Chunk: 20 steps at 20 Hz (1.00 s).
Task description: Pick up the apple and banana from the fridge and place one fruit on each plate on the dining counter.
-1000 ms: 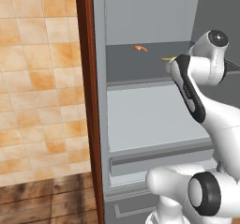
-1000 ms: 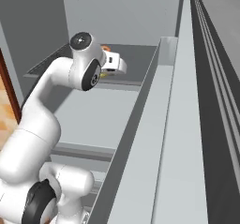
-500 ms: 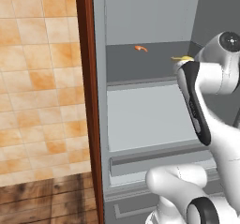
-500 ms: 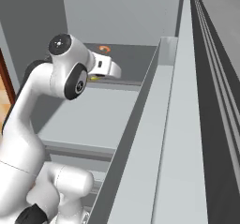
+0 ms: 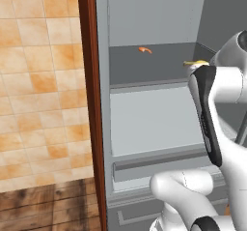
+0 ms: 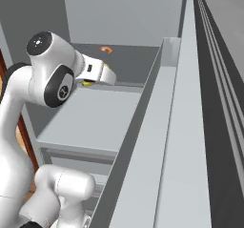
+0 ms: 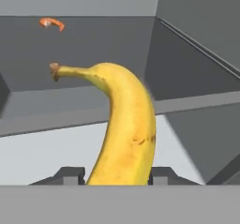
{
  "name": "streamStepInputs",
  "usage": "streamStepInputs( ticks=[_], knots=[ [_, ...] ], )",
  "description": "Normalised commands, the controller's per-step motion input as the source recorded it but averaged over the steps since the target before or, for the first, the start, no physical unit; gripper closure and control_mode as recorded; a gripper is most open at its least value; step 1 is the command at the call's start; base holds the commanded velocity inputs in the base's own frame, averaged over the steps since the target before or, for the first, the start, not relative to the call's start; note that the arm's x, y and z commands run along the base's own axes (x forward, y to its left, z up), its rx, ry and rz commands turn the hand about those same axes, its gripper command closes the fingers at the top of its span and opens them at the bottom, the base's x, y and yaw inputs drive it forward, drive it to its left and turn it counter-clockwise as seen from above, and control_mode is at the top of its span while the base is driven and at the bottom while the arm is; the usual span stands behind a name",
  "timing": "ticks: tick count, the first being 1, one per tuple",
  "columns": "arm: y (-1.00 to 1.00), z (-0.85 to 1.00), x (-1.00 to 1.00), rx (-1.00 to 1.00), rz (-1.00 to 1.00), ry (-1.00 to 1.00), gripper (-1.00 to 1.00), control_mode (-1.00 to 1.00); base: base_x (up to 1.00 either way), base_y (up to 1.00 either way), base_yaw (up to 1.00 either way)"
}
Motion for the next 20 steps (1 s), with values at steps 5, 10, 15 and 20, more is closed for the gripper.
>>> streamStepInputs(
  ticks=[5,10,15,20],
  knots=[
    [0.24,-0.32,-0.37,-0.04,0.02,0.1,1.0,-1.0,0.0,0.0,0.0],
    [0.09,-0.07,-0.06,-0.03,0.02,0.03,1.0,1.0,-0.28,0.43,0.01],
    [0.0,0.0,0.0,0.0,0.0,0.0,1.0,1.0,-0.41,0.55,-0.38],
    [0.0,0.0,0.0,0.0,0.0,0.0,1.0,1.0,-0.54,0.3,-0.72]
  ],
)
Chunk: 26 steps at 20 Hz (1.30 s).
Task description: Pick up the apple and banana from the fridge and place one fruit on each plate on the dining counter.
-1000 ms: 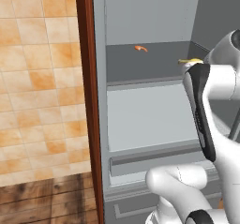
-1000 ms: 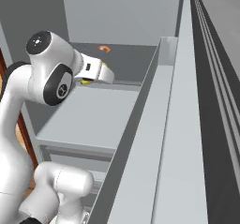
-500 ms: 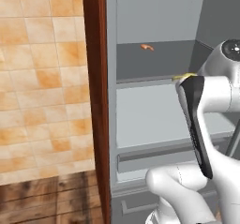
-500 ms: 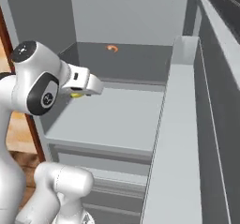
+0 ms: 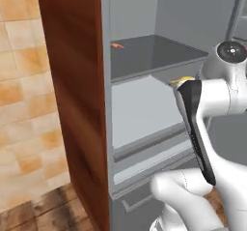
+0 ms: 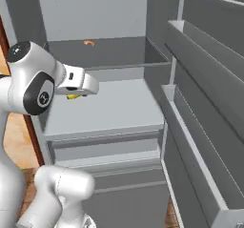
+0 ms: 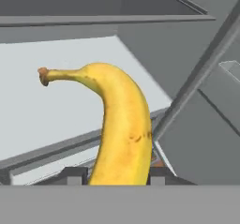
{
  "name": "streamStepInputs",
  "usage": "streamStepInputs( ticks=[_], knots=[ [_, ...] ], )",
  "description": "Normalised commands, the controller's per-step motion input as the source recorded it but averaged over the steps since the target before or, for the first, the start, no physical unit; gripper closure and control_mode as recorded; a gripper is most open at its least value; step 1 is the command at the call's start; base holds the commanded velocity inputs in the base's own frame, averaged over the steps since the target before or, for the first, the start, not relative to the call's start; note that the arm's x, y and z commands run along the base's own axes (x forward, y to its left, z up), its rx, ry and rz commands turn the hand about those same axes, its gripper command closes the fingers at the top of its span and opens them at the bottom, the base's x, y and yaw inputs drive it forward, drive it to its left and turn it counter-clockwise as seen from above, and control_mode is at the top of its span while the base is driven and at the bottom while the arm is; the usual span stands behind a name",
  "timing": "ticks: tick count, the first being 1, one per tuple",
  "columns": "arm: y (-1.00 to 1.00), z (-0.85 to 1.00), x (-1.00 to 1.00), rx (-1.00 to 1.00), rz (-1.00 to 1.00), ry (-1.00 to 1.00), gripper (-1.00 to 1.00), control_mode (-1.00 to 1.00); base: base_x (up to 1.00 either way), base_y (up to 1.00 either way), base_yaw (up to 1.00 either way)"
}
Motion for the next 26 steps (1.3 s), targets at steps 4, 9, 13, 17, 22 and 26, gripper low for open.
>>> streamStepInputs(
  ticks=[4,9,13,17,22,26],
  knots=[
    [0.0,0.0,0.0,0.0,0.0,0.0,1.0,1.0,-0.62,0.25,-0.79],
    [0.0,0.0,0.0,0.0,0.0,0.0,1.0,1.0,-0.78,0.35,-0.69],
    [0.0,0.0,0.0,0.0,0.0,0.0,1.0,1.0,-0.9,0.27,-0.58],
    [0.0,0.0,0.0,0.0,0.0,0.0,1.0,1.0,-0.95,0.12,-0.52],
    [0.0,0.0,0.0,0.0,0.0,0.0,1.0,1.0,-1.0,0.02,-0.45],
    [0.0,0.0,0.0,0.0,0.0,0.0,1.0,1.0,-1.0,-0.04,-0.4]
  ],
)
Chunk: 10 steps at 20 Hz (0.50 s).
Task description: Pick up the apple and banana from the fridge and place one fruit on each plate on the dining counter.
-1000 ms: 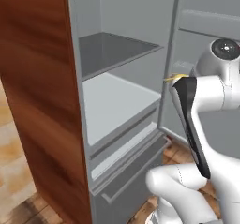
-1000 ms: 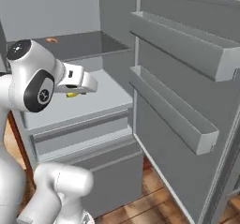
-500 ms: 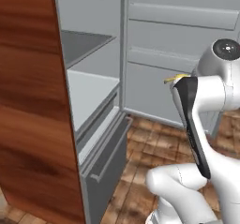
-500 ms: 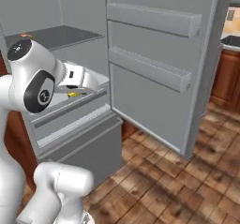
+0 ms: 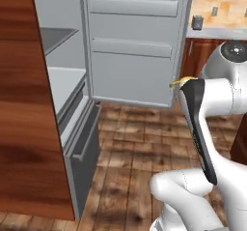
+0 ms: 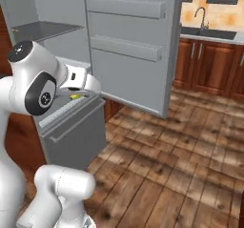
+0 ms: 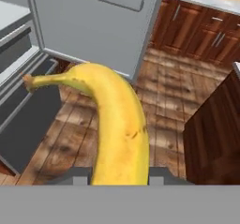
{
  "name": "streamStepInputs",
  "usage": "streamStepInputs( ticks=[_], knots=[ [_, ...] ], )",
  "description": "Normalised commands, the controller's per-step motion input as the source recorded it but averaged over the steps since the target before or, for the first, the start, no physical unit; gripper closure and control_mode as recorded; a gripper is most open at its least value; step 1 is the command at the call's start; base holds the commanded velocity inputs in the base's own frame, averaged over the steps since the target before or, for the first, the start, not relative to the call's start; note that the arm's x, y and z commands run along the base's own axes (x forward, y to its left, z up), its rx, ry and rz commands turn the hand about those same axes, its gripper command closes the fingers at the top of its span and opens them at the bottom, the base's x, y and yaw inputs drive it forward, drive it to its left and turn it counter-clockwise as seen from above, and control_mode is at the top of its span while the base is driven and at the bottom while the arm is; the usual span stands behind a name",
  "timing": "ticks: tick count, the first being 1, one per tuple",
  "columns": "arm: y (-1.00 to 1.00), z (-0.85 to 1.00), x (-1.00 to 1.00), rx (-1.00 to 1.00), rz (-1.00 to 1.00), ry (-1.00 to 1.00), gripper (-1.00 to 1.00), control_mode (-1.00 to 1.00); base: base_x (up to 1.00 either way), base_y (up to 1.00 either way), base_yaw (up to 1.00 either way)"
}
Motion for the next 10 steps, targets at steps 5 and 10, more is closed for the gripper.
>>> streamStepInputs(
  ticks=[5,10],
  knots=[
    [0.0,0.0,0.0,0.0,0.0,0.0,1.0,1.0,-1.0,-0.38,-0.37],
    [0.0,0.0,0.0,0.0,0.0,0.0,1.0,1.0,-0.51,-0.96,-0.22]
  ],
)
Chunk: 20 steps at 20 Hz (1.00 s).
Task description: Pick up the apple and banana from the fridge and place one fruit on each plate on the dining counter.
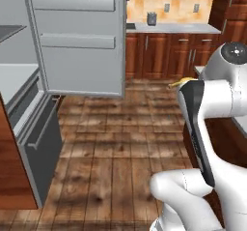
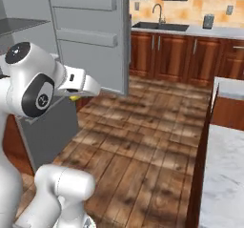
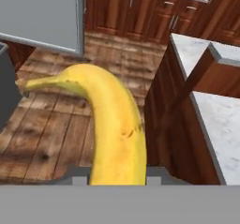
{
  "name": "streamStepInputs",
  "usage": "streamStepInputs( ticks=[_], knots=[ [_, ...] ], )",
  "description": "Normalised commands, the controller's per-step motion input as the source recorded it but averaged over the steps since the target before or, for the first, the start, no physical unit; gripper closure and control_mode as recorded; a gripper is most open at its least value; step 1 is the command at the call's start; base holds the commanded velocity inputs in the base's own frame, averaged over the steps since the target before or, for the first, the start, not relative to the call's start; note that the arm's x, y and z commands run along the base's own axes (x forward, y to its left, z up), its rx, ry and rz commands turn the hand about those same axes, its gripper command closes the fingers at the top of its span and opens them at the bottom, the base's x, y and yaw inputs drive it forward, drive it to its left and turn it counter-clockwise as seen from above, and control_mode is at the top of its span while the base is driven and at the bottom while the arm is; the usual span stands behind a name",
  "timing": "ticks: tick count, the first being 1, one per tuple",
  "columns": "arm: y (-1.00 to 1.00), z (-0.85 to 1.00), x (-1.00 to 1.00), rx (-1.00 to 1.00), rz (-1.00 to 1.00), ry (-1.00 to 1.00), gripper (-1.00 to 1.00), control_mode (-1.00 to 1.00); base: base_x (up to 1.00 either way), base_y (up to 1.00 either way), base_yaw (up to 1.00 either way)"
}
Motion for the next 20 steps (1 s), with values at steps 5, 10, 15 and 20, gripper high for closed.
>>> streamStepInputs(
  ticks=[5,10,15,20],
  knots=[
    [0.0,0.0,0.0,0.0,0.0,0.0,1.0,1.0,-0.97,-0.64,-0.16],
    [0.0,0.0,0.0,0.0,0.0,0.0,1.0,1.0,-1.0,-0.47,-0.22],
    [0.0,0.0,0.0,0.0,0.0,0.0,1.0,1.0,-0.37,-0.99,-0.22],
    [0.0,0.0,0.0,0.0,0.0,0.0,1.0,1.0,0.08,-1.0,-0.12]
  ],
)
